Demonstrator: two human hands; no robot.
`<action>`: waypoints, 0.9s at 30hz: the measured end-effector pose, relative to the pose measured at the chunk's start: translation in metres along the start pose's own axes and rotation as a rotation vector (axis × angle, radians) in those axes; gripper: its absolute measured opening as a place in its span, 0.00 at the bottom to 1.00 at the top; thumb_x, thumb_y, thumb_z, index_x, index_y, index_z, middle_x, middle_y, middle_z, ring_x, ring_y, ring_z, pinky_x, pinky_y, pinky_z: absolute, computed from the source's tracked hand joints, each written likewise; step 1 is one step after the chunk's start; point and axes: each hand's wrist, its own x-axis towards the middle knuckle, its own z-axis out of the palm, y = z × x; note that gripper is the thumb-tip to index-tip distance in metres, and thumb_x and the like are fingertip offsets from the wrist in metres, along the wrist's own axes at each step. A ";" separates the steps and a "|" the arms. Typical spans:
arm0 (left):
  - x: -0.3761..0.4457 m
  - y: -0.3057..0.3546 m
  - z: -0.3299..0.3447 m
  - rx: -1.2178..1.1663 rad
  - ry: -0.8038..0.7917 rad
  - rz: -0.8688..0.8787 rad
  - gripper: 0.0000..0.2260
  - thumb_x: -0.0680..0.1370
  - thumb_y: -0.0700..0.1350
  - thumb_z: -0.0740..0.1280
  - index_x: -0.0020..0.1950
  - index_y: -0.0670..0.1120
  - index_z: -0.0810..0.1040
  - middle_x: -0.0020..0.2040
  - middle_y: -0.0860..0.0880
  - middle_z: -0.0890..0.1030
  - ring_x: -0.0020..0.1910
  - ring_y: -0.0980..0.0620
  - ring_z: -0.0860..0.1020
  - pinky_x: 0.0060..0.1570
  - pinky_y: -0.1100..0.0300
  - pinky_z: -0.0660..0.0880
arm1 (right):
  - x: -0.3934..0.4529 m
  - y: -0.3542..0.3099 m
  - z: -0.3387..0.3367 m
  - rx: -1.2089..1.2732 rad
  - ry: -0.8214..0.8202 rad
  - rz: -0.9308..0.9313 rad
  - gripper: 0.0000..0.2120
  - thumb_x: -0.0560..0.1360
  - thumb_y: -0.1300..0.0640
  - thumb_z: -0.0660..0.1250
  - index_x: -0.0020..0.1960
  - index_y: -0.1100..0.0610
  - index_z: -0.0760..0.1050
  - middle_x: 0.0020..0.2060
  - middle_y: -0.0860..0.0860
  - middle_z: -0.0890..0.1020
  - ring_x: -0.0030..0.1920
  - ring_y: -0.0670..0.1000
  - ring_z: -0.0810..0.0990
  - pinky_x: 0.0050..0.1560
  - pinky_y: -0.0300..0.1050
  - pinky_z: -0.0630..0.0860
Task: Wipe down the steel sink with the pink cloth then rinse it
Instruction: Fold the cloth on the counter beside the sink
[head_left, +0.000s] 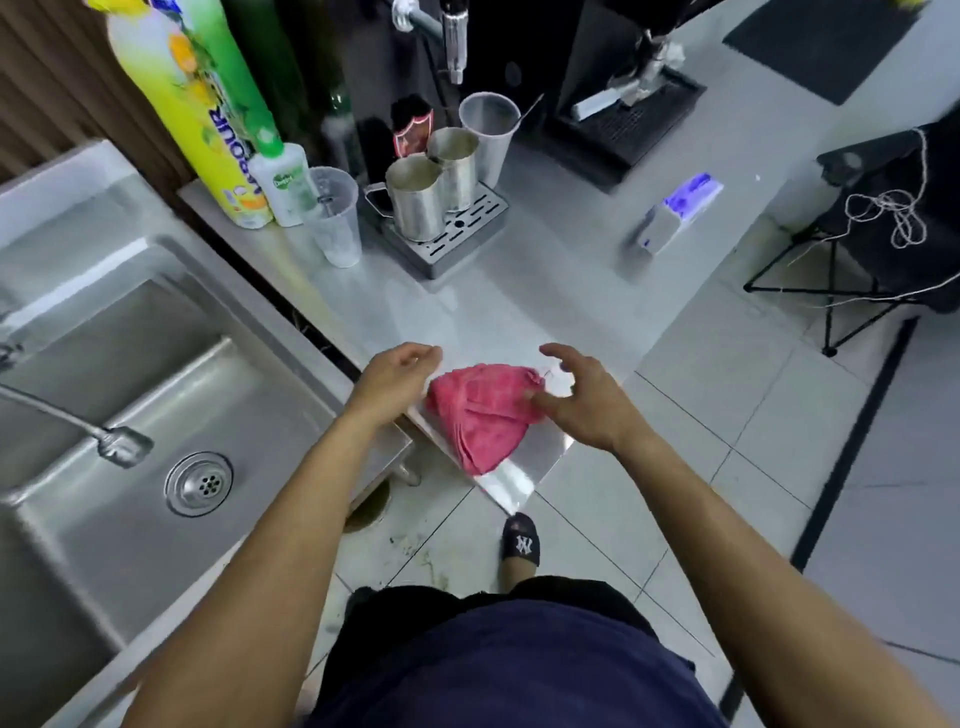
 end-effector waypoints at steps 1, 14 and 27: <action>0.010 -0.007 0.004 0.091 0.088 0.039 0.09 0.82 0.52 0.67 0.58 0.53 0.83 0.58 0.54 0.84 0.58 0.54 0.81 0.56 0.59 0.76 | 0.011 0.010 0.002 -0.139 -0.005 -0.053 0.24 0.79 0.53 0.71 0.74 0.49 0.72 0.68 0.51 0.74 0.67 0.52 0.74 0.66 0.46 0.71; 0.007 -0.060 0.033 0.643 -0.129 0.377 0.24 0.77 0.37 0.67 0.68 0.59 0.80 0.76 0.52 0.67 0.73 0.50 0.69 0.67 0.52 0.74 | 0.003 0.055 0.098 -0.619 -0.125 -0.640 0.33 0.71 0.34 0.70 0.67 0.54 0.73 0.58 0.54 0.77 0.53 0.57 0.76 0.51 0.53 0.76; 0.040 -0.014 0.021 0.400 -0.013 0.125 0.15 0.77 0.53 0.75 0.62 0.54 0.79 0.50 0.54 0.79 0.48 0.53 0.78 0.46 0.67 0.74 | 0.046 0.031 0.035 0.424 -0.039 0.207 0.11 0.80 0.59 0.65 0.61 0.53 0.75 0.50 0.57 0.85 0.46 0.59 0.86 0.52 0.61 0.84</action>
